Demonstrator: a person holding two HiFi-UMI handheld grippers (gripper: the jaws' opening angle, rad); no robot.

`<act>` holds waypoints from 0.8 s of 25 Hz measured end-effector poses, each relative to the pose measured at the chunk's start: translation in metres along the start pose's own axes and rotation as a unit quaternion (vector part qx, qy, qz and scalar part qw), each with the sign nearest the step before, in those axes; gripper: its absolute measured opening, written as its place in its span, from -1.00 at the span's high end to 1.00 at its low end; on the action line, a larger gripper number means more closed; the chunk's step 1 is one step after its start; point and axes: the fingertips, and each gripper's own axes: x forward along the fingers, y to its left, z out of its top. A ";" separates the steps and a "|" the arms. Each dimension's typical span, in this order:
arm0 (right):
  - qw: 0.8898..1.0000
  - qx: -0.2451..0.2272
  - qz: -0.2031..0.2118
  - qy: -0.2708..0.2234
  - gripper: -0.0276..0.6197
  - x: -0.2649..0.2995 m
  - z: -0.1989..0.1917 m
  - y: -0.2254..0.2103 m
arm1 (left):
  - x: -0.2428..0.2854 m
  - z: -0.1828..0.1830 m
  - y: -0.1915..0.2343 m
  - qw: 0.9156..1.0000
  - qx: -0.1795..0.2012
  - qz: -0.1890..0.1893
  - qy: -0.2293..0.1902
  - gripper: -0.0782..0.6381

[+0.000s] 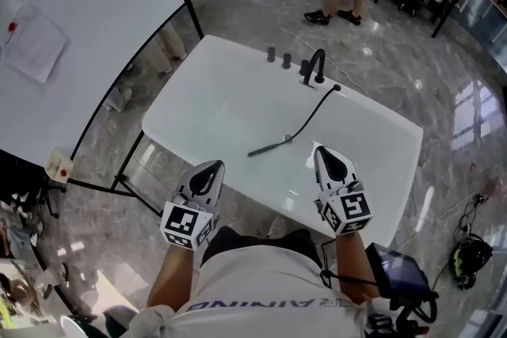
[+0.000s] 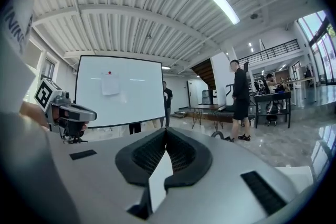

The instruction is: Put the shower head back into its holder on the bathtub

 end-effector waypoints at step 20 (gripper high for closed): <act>0.973 0.018 -0.224 0.050 0.88 -0.008 -0.025 -0.044 | 0.130 0.019 0.029 0.977 0.036 -0.209 -0.024 0.73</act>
